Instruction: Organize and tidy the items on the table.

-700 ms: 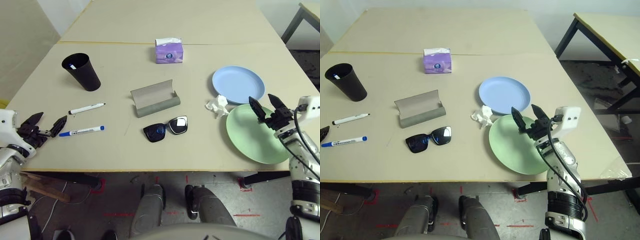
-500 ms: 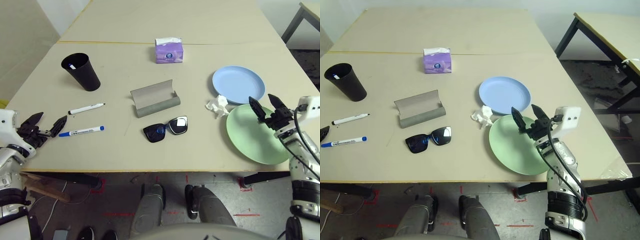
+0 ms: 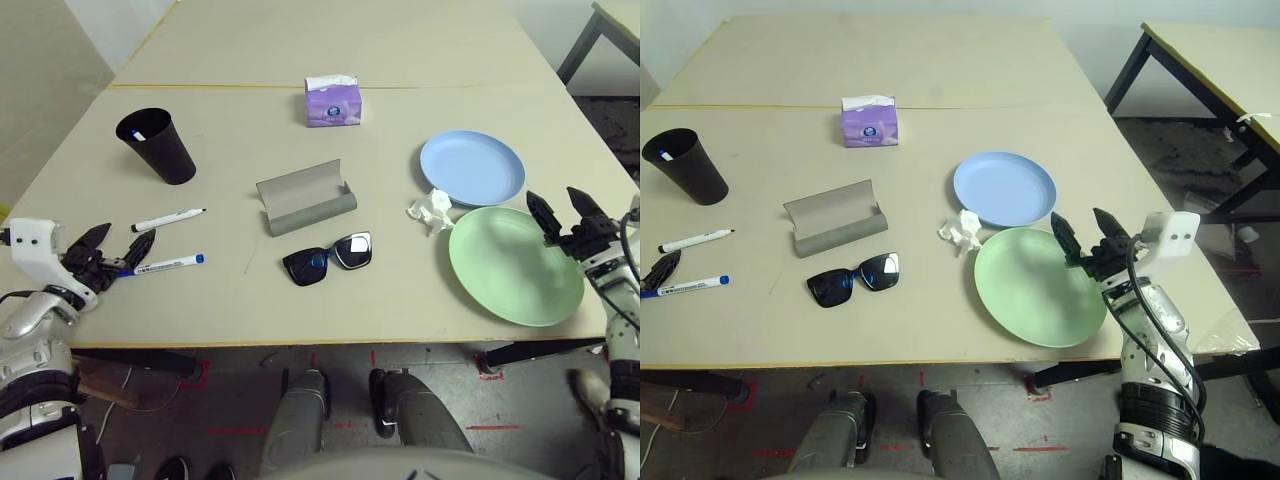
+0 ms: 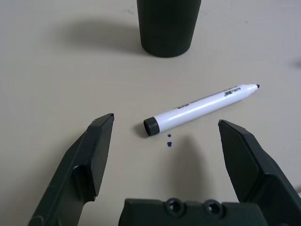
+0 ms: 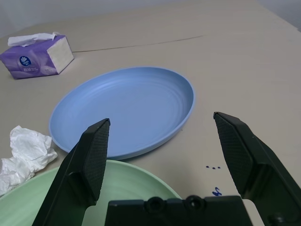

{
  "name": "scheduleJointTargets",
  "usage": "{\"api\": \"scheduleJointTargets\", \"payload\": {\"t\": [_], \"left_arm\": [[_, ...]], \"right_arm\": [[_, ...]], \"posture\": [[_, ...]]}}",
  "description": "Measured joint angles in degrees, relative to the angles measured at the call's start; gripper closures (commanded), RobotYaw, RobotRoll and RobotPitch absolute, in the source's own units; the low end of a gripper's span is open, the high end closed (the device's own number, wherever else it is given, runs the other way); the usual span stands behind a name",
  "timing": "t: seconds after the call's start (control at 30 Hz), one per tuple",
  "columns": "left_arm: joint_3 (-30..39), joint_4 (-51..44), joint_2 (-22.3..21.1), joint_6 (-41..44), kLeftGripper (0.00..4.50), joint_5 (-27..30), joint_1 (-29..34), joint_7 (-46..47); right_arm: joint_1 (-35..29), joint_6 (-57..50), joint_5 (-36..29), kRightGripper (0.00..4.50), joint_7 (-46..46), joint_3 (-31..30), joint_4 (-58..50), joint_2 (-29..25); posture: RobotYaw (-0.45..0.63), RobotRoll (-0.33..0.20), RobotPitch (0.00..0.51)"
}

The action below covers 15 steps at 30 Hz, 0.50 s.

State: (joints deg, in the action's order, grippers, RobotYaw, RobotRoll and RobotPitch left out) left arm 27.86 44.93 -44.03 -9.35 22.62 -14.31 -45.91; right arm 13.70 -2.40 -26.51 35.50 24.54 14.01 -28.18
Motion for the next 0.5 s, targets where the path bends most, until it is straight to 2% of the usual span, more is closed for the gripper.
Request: {"api": "scheduleJointTargets", "payload": {"t": [0.5], "left_arm": [[0.0, 0.0, 0.0, 0.0, 0.0, -0.1, 0.0, -0.1]], "right_arm": [[0.3, 0.1, 0.1, 0.03, -0.3, -0.1, 0.1, -0.2]], "posture": [[0.06, 0.0, 0.179]]}}
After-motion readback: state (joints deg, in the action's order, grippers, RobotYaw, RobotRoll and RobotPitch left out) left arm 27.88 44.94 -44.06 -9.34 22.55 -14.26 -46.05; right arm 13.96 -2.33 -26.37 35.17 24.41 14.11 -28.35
